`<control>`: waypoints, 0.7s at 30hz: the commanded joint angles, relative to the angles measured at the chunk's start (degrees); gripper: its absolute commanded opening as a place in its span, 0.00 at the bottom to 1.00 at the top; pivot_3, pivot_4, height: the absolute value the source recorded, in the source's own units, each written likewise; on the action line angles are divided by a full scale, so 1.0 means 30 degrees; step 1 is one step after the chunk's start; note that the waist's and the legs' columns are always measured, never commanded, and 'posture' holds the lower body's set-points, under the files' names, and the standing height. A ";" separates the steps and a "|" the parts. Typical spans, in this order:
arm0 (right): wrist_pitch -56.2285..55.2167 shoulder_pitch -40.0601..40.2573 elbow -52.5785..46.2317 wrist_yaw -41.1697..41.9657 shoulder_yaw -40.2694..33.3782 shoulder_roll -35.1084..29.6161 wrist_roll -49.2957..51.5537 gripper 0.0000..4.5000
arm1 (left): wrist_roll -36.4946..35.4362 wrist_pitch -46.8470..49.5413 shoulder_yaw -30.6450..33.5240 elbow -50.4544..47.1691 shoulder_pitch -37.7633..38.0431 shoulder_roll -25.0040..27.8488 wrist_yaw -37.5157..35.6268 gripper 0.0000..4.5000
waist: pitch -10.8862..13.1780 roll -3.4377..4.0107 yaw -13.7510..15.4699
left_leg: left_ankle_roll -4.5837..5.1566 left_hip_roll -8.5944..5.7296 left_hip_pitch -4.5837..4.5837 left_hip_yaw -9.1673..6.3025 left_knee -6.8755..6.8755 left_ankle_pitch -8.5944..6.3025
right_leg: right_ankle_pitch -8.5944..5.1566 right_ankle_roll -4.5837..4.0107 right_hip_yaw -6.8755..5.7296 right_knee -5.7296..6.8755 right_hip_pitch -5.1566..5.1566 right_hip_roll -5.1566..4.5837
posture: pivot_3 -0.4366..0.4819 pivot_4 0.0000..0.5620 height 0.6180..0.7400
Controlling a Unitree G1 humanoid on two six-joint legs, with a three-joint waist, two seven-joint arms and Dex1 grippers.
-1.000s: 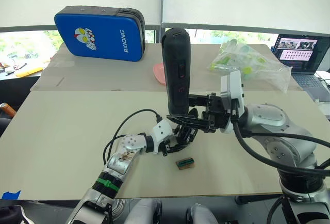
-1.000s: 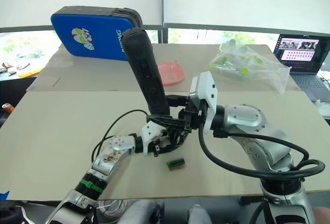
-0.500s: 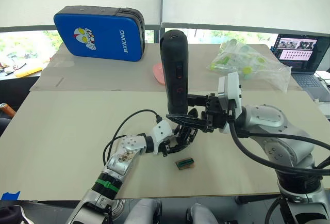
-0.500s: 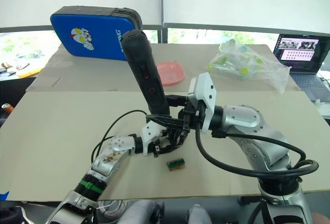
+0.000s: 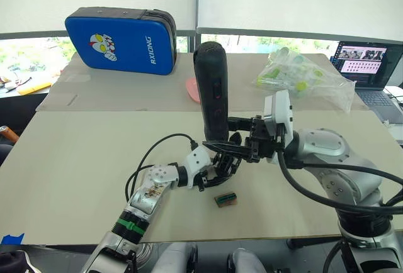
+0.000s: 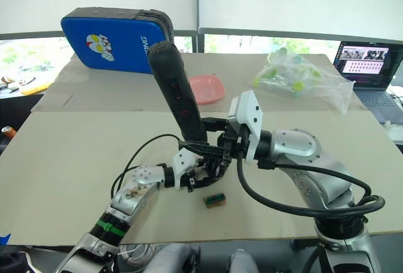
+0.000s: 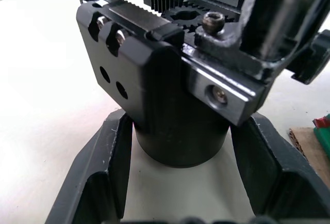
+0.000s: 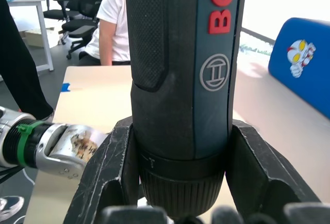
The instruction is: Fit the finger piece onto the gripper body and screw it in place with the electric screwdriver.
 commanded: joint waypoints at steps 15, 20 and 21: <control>0.0300 -0.1040 -0.0970 0.0084 -0.1015 0.0143 0.1273 0.42 | 0.0158 0.0922 -0.0923 0.0091 0.0659 0.0081 -0.0419 0.51 | 0.0000 0.0000 -0.0021 | 0.0000 0.0000 0.0001 0.0001 -0.0001 -0.0001 | 0.0000 0.0000 -0.0001 0.0000 -0.0002 0.0002 | 0.48 0.27 1.00; 0.0401 -0.1151 -0.0719 0.0146 -0.1083 -0.0146 0.1340 0.42 | 0.0159 0.0946 -0.0934 0.0099 0.0656 0.0048 -0.0402 0.51 | 0.0000 0.0000 -0.0021 | 0.0003 0.0000 0.0001 0.0000 -0.0001 -0.0003 | 0.0000 0.0000 -0.0001 -0.0001 0.0000 0.0001 | 0.48 0.27 1.00; 0.0399 -0.1159 -0.0705 0.0141 -0.1082 -0.0163 0.1353 0.42 | 0.0160 0.0948 -0.0934 0.0100 0.0656 0.0045 -0.0397 0.51 | 0.0000 0.0000 -0.0022 | 0.0004 0.0000 0.0001 0.0002 -0.0001 -0.0003 | 0.0000 0.0000 0.0002 -0.0001 -0.0001 0.0001 | 0.48 0.27 1.00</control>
